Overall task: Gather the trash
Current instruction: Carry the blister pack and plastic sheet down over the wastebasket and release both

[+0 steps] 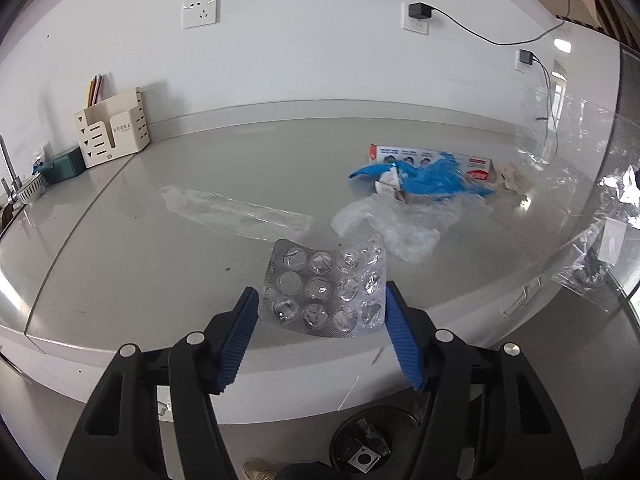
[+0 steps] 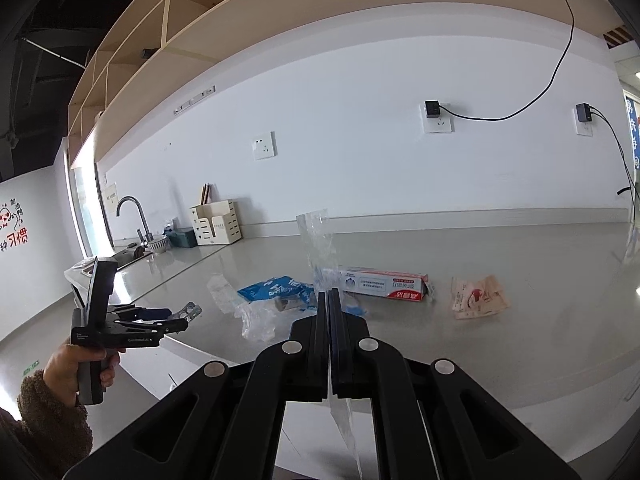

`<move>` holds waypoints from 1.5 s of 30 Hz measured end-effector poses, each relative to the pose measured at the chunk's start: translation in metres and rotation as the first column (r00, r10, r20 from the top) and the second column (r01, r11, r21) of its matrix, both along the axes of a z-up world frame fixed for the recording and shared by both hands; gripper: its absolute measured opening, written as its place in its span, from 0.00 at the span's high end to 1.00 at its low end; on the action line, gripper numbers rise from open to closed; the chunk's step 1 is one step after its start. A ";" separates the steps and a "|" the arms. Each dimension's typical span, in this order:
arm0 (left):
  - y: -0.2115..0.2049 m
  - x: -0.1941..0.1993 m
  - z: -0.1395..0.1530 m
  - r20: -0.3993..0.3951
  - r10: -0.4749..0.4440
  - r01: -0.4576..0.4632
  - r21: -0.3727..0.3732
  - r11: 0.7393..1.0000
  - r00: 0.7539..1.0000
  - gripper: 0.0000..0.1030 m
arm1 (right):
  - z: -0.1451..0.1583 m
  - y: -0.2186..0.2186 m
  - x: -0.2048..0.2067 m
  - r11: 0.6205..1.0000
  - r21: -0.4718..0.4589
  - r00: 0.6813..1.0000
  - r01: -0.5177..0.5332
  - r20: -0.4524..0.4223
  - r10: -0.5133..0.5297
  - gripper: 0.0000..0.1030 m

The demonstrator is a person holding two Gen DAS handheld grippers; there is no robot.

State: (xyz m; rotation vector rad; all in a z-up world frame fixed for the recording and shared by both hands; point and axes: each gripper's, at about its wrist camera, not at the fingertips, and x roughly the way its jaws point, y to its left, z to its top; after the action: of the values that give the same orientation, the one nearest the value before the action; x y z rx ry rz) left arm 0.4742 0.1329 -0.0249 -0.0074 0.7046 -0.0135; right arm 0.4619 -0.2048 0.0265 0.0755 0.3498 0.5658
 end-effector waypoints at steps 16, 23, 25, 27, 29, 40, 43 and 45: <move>-0.031 -0.100 -0.040 -0.041 -0.072 0.069 -0.082 0.994 0.997 0.39 | -0.033 0.029 -0.096 0.995 -0.052 0.993 -0.079 -0.086 0.075 0.95; -0.040 -0.126 -0.075 -0.115 -0.080 0.069 -0.101 0.992 0.990 0.39 | -0.078 0.042 -0.123 0.988 -0.079 0.978 -0.133 -0.173 0.118 0.95; -0.043 -0.133 -0.090 -0.149 -0.075 0.061 -0.100 0.993 0.986 0.39 | -0.093 0.047 -0.126 0.986 -0.091 0.973 -0.138 -0.197 0.118 0.95; -0.041 -0.135 -0.104 -0.184 -0.080 0.062 -0.104 0.993 0.980 0.39 | -0.112 0.053 -0.126 0.983 -0.100 0.965 -0.153 -0.232 0.127 0.95; -0.040 -0.137 -0.118 -0.215 -0.078 0.055 -0.112 0.992 0.973 0.39 | -0.130 0.059 -0.124 0.980 -0.104 0.954 -0.171 -0.265 0.138 0.95; -0.037 -0.119 -0.198 -0.371 -0.102 0.053 -0.141 0.989 0.923 0.39 | -0.230 0.101 -0.088 0.960 -0.147 0.895 -0.239 -0.417 0.159 0.95; -0.037 -0.109 -0.217 -0.401 -0.121 0.059 -0.162 0.985 0.908 0.39 | -0.252 0.108 -0.074 0.957 -0.157 0.881 -0.245 -0.447 0.152 0.95; -0.039 -0.101 -0.234 -0.432 -0.132 0.063 -0.170 0.983 0.892 0.39 | -0.268 0.113 -0.064 0.957 -0.154 0.869 -0.247 -0.471 0.149 0.95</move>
State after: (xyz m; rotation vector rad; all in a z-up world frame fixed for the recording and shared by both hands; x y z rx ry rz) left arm 0.3737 0.0936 -0.2594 -0.1248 1.1602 -0.1676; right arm 0.3979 -0.0917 -0.2411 -0.0342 0.8847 0.7124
